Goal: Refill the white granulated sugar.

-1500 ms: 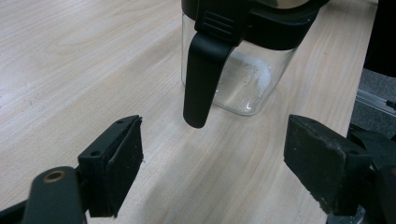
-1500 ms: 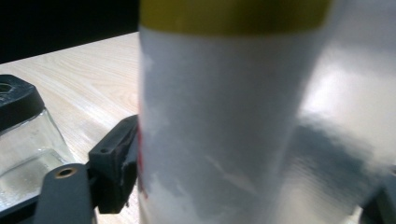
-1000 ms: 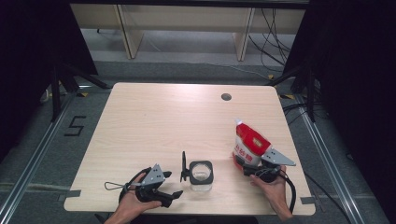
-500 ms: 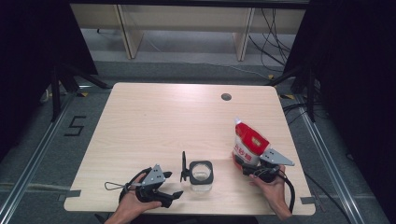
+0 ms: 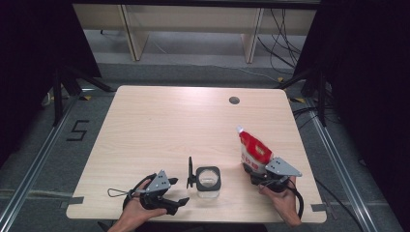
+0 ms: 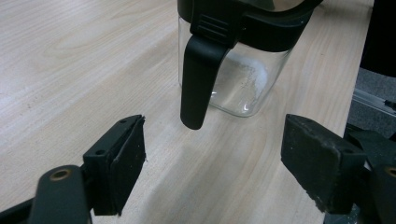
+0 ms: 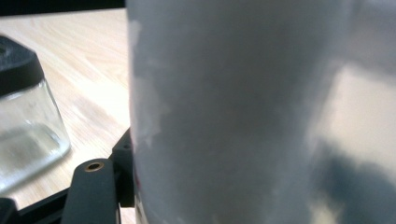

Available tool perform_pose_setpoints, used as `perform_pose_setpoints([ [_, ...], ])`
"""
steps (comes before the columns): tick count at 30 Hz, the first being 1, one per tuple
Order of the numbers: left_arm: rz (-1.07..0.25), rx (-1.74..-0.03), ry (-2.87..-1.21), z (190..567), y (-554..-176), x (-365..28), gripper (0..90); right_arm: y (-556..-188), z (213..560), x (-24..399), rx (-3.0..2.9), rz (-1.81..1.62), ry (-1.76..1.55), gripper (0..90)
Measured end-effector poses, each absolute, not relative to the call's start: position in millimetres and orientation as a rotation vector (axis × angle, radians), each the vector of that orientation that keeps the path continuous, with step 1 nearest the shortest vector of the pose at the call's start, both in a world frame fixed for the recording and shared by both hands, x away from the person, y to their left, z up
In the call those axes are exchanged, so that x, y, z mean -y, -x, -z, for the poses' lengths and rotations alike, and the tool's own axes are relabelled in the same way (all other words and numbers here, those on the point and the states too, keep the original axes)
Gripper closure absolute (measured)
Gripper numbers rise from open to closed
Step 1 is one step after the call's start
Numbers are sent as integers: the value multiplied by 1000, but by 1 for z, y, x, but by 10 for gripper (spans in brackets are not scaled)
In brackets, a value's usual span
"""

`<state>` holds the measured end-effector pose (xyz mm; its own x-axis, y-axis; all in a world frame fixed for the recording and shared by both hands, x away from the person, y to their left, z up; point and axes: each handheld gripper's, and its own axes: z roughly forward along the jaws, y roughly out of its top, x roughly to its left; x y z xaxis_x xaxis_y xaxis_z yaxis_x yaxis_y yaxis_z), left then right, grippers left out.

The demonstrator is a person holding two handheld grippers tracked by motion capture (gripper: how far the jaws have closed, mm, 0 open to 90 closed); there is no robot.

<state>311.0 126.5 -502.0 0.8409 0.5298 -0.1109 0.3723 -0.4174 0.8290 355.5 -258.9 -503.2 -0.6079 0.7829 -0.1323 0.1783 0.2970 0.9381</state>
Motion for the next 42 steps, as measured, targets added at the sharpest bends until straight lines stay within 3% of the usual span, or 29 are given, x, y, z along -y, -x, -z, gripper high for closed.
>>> perform_pose_setpoints([
  [21, -222, -667, -2048, 502, -312, -128, 212, -297, 466, 242, -1944, -1018, -492, 350],
  [42, -221, -663, -2066, 502, -314, -130, 211, -268, 473, 217, -1924, -525, -90, 353],
])
